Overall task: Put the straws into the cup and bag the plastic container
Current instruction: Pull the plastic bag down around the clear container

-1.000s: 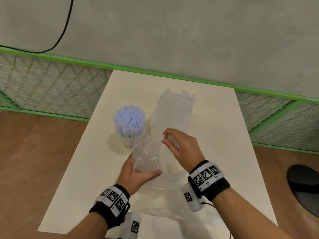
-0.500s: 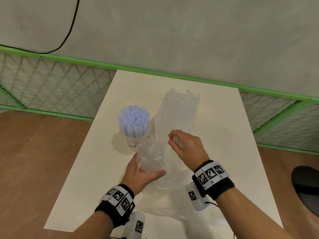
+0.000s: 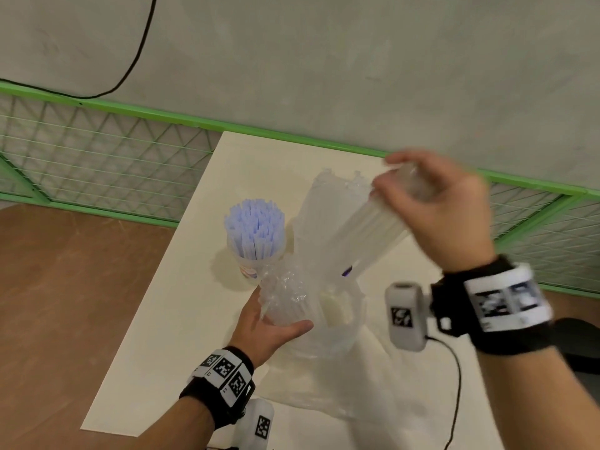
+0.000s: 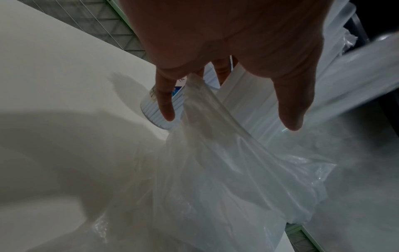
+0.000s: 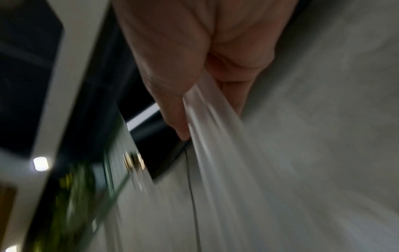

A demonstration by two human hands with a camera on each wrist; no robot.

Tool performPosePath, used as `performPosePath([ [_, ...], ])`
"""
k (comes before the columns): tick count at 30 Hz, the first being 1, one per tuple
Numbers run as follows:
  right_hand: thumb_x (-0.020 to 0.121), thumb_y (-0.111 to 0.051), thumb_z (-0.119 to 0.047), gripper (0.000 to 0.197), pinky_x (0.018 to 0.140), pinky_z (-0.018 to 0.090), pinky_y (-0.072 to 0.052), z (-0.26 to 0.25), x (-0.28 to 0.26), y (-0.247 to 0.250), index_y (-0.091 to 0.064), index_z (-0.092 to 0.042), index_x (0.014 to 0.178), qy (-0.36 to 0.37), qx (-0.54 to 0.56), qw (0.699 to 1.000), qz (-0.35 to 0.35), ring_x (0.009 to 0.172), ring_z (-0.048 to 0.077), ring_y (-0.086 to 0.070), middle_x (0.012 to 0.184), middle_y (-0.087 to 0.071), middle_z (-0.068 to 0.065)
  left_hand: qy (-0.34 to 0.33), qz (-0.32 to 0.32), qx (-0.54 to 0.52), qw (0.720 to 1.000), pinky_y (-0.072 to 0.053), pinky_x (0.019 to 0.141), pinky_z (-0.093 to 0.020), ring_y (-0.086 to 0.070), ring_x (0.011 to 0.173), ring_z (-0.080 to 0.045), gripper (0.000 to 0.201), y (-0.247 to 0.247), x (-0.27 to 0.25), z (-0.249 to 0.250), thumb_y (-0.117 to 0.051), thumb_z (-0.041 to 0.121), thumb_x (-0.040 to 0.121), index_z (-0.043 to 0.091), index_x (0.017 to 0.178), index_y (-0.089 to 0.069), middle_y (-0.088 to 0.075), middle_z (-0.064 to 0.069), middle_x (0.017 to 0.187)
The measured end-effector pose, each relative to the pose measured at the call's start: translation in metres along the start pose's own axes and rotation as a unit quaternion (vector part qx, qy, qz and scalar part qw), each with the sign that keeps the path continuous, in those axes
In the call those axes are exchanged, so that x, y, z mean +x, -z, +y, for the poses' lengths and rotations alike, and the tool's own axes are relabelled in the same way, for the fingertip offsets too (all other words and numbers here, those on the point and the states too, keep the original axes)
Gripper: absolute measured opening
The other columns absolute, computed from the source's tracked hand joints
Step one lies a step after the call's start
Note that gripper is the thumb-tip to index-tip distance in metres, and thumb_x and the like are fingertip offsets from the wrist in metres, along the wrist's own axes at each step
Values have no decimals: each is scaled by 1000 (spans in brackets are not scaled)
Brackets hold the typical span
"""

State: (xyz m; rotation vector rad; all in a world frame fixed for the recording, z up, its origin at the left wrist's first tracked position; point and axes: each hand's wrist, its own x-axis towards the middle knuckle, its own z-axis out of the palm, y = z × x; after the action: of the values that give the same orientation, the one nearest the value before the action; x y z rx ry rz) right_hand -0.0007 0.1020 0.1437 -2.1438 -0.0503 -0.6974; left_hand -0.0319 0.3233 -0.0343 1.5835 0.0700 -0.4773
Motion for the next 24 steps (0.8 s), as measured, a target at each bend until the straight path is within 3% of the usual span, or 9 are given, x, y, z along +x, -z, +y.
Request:
performPosePath([
  [2,83,-76,-13,21,75,36,-58,-22,27,23,-68,-13,103,31,75,995,51,79,23,-74,85,-72,0,-2,3,2,1000,-52,83,-12,-68,99,-3,71,0,0,1,-90,6,62,22,123,-57,-72,5,110],
  [5,84,-74,-9,22,74,42,-60,-24,65,32,-65,-5,104,67,113,988,80,78,23,-74,84,-70,4,-2,5,0,1000,-51,82,-10,-68,99,-3,72,0,-1,2,-90,5,62,23,123,-57,-71,5,111],
  [8,83,-73,-16,20,78,49,-58,12,87,2,-66,-15,102,35,78,996,-2,80,23,-72,85,-68,0,-4,3,-2,1000,-49,76,-6,-67,96,3,73,-1,-1,4,-89,4,62,22,124,-55,-71,8,110],
  [11,83,-72,-29,14,86,49,-54,58,85,-41,-66,-28,95,8,25,992,-120,87,17,-69,91,-69,-8,-1,2,-7,1000,-47,72,-3,-66,95,5,73,-1,-2,5,-89,2,63,19,125,-56,-70,8,110],
  [14,89,-68,-32,18,97,34,-48,93,73,-68,-66,-24,106,10,-43,977,-208,105,18,-65,109,-70,-7,4,5,-12,1000,-47,72,-4,-67,94,3,71,-1,-2,6,-88,0,63,18,123,-57,-71,6,109],
  [16,95,-61,-35,32,104,26,-37,110,68,-80,-60,-25,125,33,-158,947,-279,126,19,-53,131,-61,-6,2,9,-14,1000,-47,72,-4,-67,94,3,71,-1,-1,6,-88,-1,62,16,123,-57,-71,4,110],
  [18,99,-51,-37,45,113,35,-27,121,62,-89,-45,-26,142,59,-241,903,-350,143,20,-32,149,-45,-5,2,8,-15,1000,-47,72,-4,-67,94,3,71,-1,0,7,-88,-1,62,16,124,-56,-70,4,111],
  [21,103,-39,-40,54,117,44,-22,132,53,-95,-26,-23,153,136,-334,851,-381,149,24,-17,159,-28,-5,3,12,-17,1000,-46,71,-2,-66,92,6,71,-1,0,9,-88,-2,63,17,124,-56,-70,8,108],
  [24,98,-20,-57,68,118,45,-13,132,47,-92,-7,-27,157,163,-386,819,-392,151,22,-4,163,-11,-9,1,16,-11,1000,-46,71,-2,-66,91,8,72,-1,1,11,-88,-1,62,17,124,-56,-69,10,106],
])
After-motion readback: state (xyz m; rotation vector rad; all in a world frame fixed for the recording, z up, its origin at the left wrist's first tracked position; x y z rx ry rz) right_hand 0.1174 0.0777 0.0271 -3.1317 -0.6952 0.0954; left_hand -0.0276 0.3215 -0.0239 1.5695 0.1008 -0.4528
